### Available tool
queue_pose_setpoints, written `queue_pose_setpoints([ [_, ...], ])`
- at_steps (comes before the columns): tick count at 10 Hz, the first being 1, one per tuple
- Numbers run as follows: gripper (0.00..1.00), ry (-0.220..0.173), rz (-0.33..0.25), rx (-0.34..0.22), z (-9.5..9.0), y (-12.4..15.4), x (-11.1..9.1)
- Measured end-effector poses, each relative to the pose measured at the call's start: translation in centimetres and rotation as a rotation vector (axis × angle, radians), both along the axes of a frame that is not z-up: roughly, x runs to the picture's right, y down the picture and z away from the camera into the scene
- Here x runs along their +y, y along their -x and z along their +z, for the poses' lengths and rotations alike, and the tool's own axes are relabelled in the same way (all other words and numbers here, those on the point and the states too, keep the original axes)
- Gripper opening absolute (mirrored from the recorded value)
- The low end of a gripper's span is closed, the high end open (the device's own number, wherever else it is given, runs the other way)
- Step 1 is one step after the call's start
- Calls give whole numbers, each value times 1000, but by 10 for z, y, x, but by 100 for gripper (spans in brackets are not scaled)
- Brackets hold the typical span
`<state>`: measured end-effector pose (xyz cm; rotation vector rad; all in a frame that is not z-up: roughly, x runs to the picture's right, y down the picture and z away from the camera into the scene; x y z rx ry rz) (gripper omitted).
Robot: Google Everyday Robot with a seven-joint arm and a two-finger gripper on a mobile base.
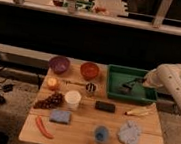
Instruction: Wipe tray with brush
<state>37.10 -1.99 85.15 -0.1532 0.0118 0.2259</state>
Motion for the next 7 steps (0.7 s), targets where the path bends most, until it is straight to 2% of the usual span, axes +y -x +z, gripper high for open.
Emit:
queue_pose_setpoints([
  [4, 0, 1, 53, 101, -1, -62, 0],
  [7, 0, 5, 74, 165, 9, -89, -6],
])
